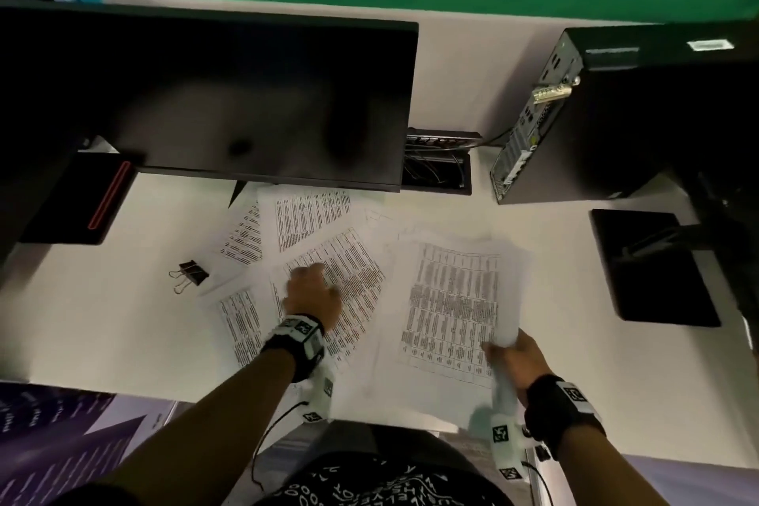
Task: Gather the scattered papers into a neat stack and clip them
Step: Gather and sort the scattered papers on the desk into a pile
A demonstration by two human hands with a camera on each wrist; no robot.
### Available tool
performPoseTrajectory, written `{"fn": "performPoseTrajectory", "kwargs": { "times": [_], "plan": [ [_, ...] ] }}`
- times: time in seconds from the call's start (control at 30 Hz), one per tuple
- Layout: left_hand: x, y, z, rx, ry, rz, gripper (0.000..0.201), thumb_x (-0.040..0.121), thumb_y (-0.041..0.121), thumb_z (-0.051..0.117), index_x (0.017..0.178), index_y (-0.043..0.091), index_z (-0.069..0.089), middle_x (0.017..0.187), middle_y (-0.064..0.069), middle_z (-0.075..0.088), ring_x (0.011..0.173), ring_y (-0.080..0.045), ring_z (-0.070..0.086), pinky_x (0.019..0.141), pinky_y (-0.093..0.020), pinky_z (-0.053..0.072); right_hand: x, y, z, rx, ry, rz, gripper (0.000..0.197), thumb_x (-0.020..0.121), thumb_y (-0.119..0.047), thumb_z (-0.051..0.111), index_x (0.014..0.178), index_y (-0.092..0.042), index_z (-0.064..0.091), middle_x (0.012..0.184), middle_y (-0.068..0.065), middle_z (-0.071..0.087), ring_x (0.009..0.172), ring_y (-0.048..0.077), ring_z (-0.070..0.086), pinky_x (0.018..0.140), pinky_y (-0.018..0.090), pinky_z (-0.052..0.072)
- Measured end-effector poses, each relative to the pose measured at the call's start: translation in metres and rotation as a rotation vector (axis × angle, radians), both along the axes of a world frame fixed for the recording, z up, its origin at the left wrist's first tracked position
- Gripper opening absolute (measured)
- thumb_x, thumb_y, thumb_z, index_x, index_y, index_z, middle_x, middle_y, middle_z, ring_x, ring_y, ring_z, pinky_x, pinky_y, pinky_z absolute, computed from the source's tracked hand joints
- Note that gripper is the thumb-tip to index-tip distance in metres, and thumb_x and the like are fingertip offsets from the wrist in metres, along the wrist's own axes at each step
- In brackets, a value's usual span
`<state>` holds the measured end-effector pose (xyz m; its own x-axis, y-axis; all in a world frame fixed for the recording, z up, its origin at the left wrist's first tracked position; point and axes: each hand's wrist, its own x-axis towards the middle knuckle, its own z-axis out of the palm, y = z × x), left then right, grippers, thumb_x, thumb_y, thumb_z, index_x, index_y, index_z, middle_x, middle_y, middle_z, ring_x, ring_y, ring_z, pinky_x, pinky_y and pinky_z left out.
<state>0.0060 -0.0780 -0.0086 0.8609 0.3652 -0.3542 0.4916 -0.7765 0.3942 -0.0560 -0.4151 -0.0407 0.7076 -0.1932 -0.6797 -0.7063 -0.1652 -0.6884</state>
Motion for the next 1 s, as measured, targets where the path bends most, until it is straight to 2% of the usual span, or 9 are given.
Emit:
{"fn": "performPoseTrajectory", "kwargs": {
  "times": [0.13,0.23,0.3,0.37,0.47,0.67,0.83,0.93,1.0],
  "plan": [
    [-0.015,0.07,0.004,0.058,0.255,0.586,0.101,0.075,0.059,0.068,0.148,0.01,0.018,0.153,-0.019,0.012,0.14,-0.041,0.016,0.112,-0.057,0.023,0.001,-0.003,-0.008,-0.004,-0.005,-0.041,0.027,0.088,0.004,0.066,0.114,-0.001,0.063,0.088,0.012,0.069,0.076,0.027,0.061,0.077,0.041,0.052],
    [-0.028,0.092,-0.006,0.045,0.427,0.682,0.13,0.067,0.078,0.061,0.151,0.0,0.001,0.156,-0.029,-0.001,0.145,-0.044,0.0,0.117,-0.055,0.007,0.004,0.003,-0.007,0.002,-0.032,-0.019,0.026,0.088,0.002,0.067,0.112,-0.005,0.063,0.092,0.011,0.069,0.082,0.03,0.062,0.077,0.04,0.051],
    [-0.034,0.086,-0.009,0.014,0.448,0.657,0.134,0.062,0.08,0.063,0.152,0.004,-0.001,0.157,-0.028,-0.005,0.144,-0.044,-0.001,0.117,-0.057,0.006,0.005,0.009,-0.005,0.01,-0.037,-0.005,0.025,0.089,0.001,0.066,0.113,-0.008,0.061,0.096,0.012,0.069,0.082,0.027,0.063,0.076,0.037,0.053],
    [-0.038,0.073,-0.009,-0.024,0.403,0.598,0.129,0.061,0.075,0.069,0.153,0.015,0.001,0.157,-0.024,-0.006,0.144,-0.045,0.0,0.114,-0.061,0.012,0.007,0.012,-0.005,0.016,-0.039,0.008,0.024,0.091,0.0,0.064,0.114,-0.008,0.061,0.098,0.013,0.07,0.081,0.024,0.063,0.075,0.036,0.054],
    [-0.04,0.06,-0.009,-0.043,0.311,0.525,0.122,0.06,0.065,0.077,0.15,0.027,0.006,0.155,-0.019,0.001,0.141,-0.044,0.008,0.108,-0.066,0.022,0.006,0.013,-0.009,0.004,-0.037,0.017,0.026,0.091,-0.001,0.065,0.116,-0.006,0.061,0.1,0.013,0.071,0.085,0.026,0.064,0.088,0.046,0.055],
    [-0.043,0.054,-0.005,-0.041,0.227,0.583,0.128,0.057,0.052,0.086,0.148,0.013,0.005,0.147,-0.022,0.019,0.135,-0.043,0.023,0.105,-0.058,0.031,0.006,0.012,-0.013,-0.023,-0.036,0.022,0.027,0.09,-0.006,0.068,0.116,-0.007,0.061,0.099,0.015,0.071,0.093,0.036,0.066,0.092,0.053,0.054],
    [-0.044,0.061,-0.004,-0.173,0.173,0.683,0.099,0.065,0.032,0.086,0.139,0.01,0.024,0.137,-0.02,0.038,0.125,-0.042,0.042,0.104,-0.052,0.039,0.008,0.01,-0.019,-0.025,-0.039,0.019,0.03,0.088,-0.006,0.071,0.116,-0.004,0.061,0.098,0.018,0.071,0.092,0.036,0.066,0.092,0.055,0.054],
    [-0.05,0.066,-0.001,-0.172,0.071,0.616,0.062,0.078,0.014,0.066,0.133,0.013,0.038,0.126,-0.019,0.054,0.11,-0.039,0.056,0.095,-0.046,0.049,0.008,0.009,-0.022,-0.025,-0.046,0.024,0.033,0.088,-0.007,0.072,0.118,-0.004,0.06,0.102,0.019,0.071,0.098,0.038,0.066,0.094,0.055,0.054],
    [-0.053,0.071,0.003,-0.172,0.048,0.569,0.051,0.081,0.013,0.057,0.131,0.014,0.048,0.124,-0.017,0.059,0.107,-0.037,0.059,0.093,-0.042,0.051,0.008,0.008,-0.023,-0.025,-0.051,0.028,0.035,0.088,-0.007,0.072,0.12,-0.004,0.06,0.104,0.019,0.071,0.1,0.038,0.066,0.095,0.056,0.054]
  ]
}}
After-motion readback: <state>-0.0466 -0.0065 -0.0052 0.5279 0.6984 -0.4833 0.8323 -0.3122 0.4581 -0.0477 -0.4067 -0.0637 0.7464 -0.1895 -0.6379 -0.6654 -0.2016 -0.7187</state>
